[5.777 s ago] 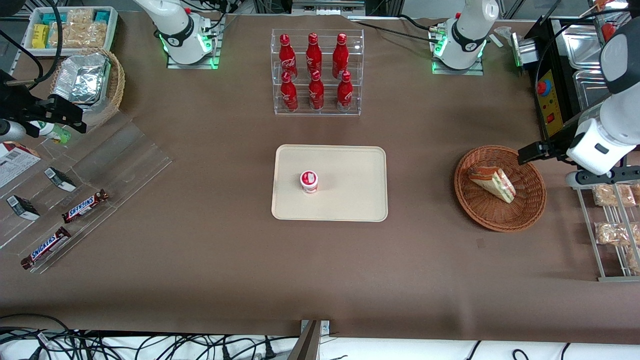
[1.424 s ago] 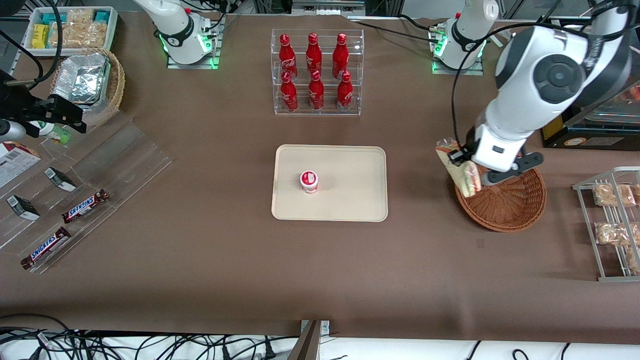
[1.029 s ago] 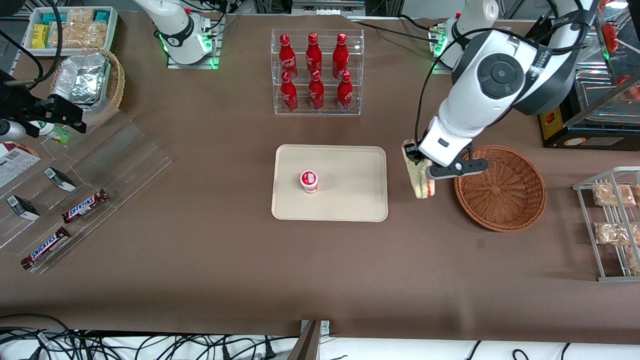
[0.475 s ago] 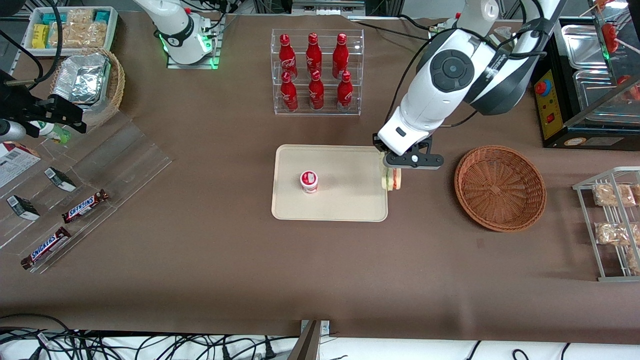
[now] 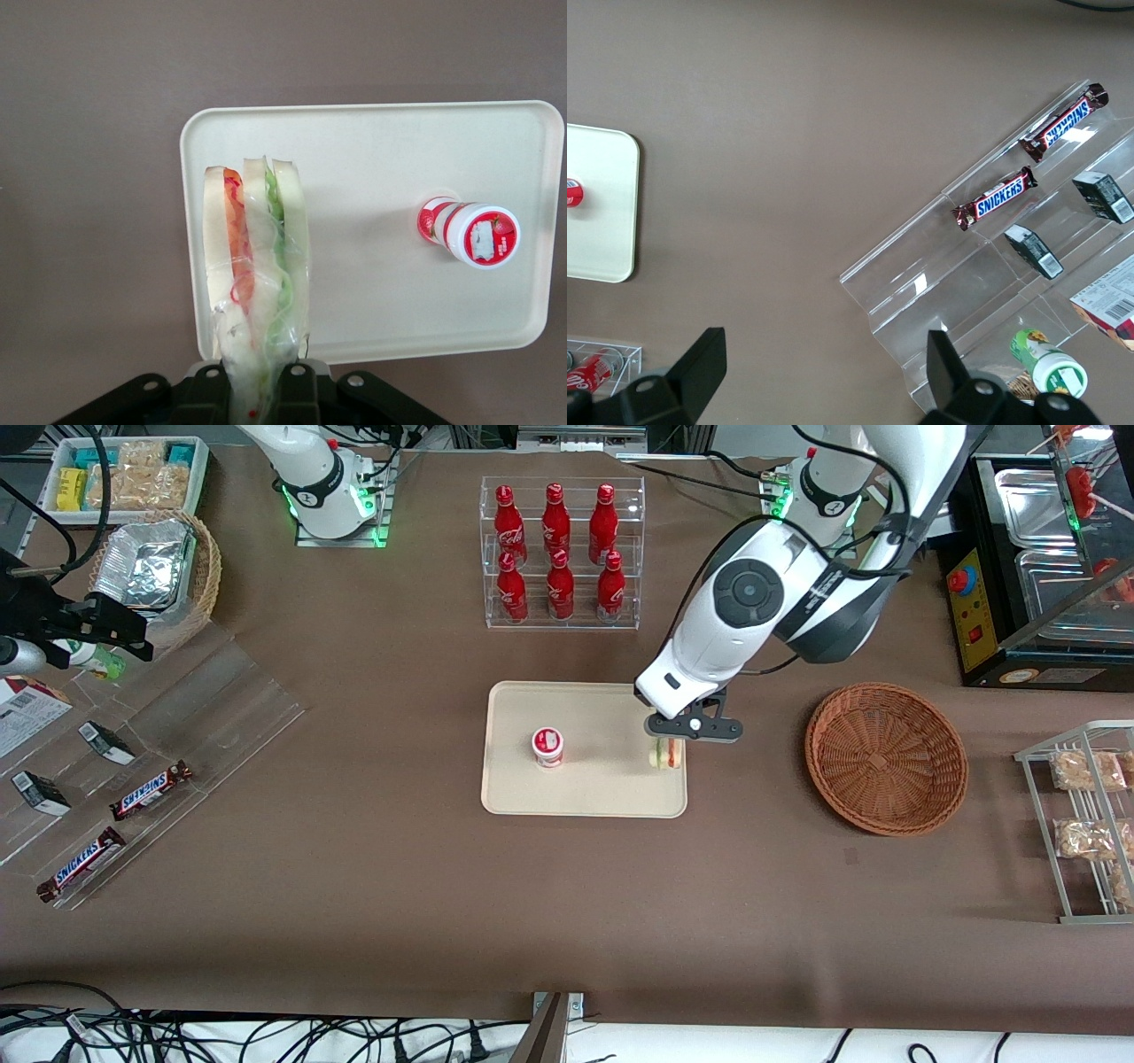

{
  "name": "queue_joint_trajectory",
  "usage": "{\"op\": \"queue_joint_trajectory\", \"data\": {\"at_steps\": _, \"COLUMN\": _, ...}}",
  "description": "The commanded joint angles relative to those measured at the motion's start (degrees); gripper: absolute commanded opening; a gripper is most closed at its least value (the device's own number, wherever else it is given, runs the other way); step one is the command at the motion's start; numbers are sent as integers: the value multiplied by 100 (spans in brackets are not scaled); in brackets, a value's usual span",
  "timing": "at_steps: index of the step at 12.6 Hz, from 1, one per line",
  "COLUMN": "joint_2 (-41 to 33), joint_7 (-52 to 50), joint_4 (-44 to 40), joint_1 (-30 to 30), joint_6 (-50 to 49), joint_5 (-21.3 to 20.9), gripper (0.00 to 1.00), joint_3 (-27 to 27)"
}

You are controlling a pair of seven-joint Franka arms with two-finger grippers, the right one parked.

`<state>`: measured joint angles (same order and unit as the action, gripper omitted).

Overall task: Place sandwich from basket to tray
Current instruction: 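Lower the sandwich onto the tray beside the yogurt cup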

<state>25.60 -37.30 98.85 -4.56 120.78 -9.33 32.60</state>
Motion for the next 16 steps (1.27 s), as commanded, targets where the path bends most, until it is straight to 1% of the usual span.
{"op": "queue_joint_trajectory", "data": {"at_steps": 1, "joint_2": 497, "joint_7": -356, "joint_4": -147, "joint_1": -229, "joint_6": 296, "joint_5": -516, "gripper": 3, "joint_3": -17}}
{"op": "queue_joint_trajectory", "data": {"at_steps": 3, "joint_2": 788, "joint_7": -628, "joint_4": -147, "joint_1": -317, "joint_6": 481, "joint_5": -867, "gripper": 4, "joint_3": -17}}
{"op": "queue_joint_trajectory", "data": {"at_steps": 4, "joint_2": 937, "joint_7": -682, "joint_4": -147, "joint_1": -326, "joint_6": 586, "joint_5": -1000, "gripper": 8, "joint_3": -26}}
{"op": "queue_joint_trajectory", "data": {"at_steps": 5, "joint_2": 1043, "joint_7": -691, "joint_4": -147, "joint_1": -335, "joint_6": 648, "joint_5": -1027, "gripper": 10, "joint_3": -26}}
{"op": "queue_joint_trajectory", "data": {"at_steps": 7, "joint_2": 1175, "joint_7": -691, "joint_4": -147, "joint_1": -335, "joint_6": 754, "joint_5": -1045, "gripper": 10, "joint_3": -44}}
{"op": "queue_joint_trajectory", "data": {"at_steps": 10, "joint_2": 1342, "joint_7": -761, "joint_4": -138, "joint_1": -335, "joint_6": 763, "joint_5": -1352, "gripper": 12, "joint_3": -52}}
{"op": "queue_joint_trajectory", "data": {"at_steps": 12, "joint_2": 1395, "joint_7": -805, "joint_4": -138, "joint_1": -335, "joint_6": 763, "joint_5": -1361, "gripper": 20, "joint_3": -52}}
{"op": "queue_joint_trajectory", "data": {"at_steps": 13, "joint_2": 1413, "joint_7": -805, "joint_4": -138, "joint_1": -335, "joint_6": 763, "joint_5": -1370, "gripper": 35, "joint_3": -52}}
{"op": "queue_joint_trajectory", "data": {"at_steps": 14, "joint_2": 1422, "joint_7": -814, "joint_4": -138, "joint_1": -335, "joint_6": 763, "joint_5": -1483, "gripper": 42, "joint_3": -52}}
{"op": "queue_joint_trajectory", "data": {"at_steps": 15, "joint_2": 1448, "joint_7": -823, "joint_4": -138, "joint_1": -335, "joint_6": 763, "joint_5": -1528, "gripper": 50, "joint_3": -52}}
{"op": "queue_joint_trajectory", "data": {"at_steps": 16, "joint_2": 1465, "joint_7": -832, "joint_4": -138, "joint_1": -335, "joint_6": 763, "joint_5": -1528, "gripper": 55, "joint_3": -52}}
